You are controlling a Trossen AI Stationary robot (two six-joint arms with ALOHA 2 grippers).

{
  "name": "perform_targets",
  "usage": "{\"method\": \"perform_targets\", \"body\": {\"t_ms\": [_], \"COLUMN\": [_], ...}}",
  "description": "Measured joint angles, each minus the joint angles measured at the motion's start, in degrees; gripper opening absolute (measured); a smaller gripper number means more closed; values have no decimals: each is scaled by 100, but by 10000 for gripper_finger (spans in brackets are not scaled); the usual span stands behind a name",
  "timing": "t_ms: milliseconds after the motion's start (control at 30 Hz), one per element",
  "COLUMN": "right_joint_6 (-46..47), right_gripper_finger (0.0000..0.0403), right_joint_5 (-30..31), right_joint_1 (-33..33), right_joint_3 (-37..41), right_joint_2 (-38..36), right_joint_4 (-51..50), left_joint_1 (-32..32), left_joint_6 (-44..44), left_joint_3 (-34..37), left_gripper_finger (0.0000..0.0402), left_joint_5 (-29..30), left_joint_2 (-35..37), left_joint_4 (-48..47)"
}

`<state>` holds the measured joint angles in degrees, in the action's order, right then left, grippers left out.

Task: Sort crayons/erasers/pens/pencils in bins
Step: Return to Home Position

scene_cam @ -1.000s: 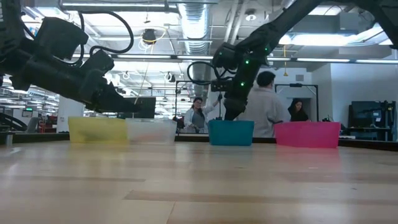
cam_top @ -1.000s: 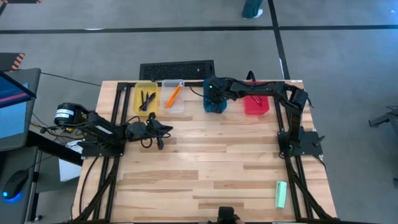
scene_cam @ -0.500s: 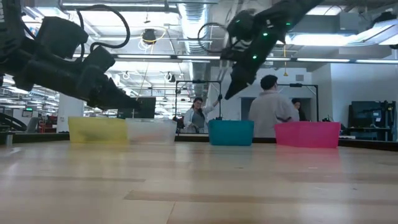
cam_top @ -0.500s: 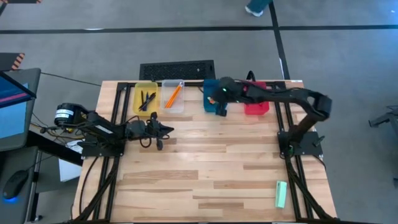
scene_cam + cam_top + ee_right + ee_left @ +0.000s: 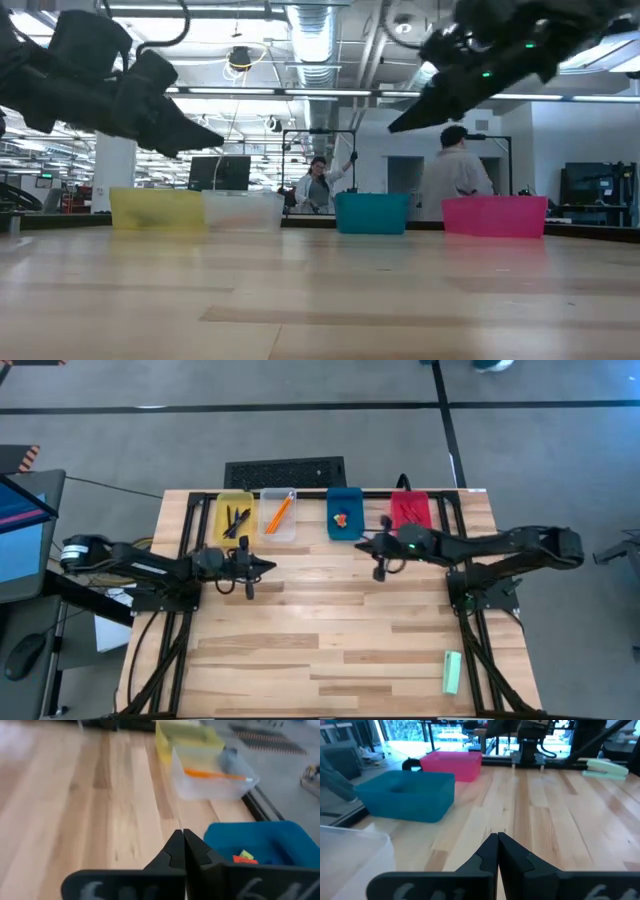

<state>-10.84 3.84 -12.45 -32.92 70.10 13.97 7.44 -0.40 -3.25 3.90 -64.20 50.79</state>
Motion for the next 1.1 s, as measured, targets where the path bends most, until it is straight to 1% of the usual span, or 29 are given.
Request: {"method": "perform_targets", "body": {"t_ms": [133,333,567,700,933,1033,1100], "right_joint_6": [185,437,641,648,630,621,639], "right_gripper_finger": [3,2,2,1,1,1,1], "right_joint_5": [2,73,114,212,501,541,546], "right_joint_1": [223,474,570,570,568,568,568], "right_joint_3": [682,1578,2371,2630,2961,3144,3244], "right_joint_2": [-762,-1964,-3436,-4387,-5824,-6426,-6825], "right_joint_4": [544,938,857,534,-261,-521,-829], "left_joint_1": [0,0,0,0,-2,-2,-2], "left_joint_6": [-5,144,103,123,123,124,139], "left_joint_3": [0,0,4,4,4,3,4], "left_gripper_finger": [0,0,0,0,0,0,0], "left_joint_5": [-8,-15,-43,-100,142,151,265], "left_joint_2": [723,1856,3125,3844,5212,5863,6311], "left_joint_4": [-647,-1416,-2451,-3125,-4273,-4714,-5070]}}
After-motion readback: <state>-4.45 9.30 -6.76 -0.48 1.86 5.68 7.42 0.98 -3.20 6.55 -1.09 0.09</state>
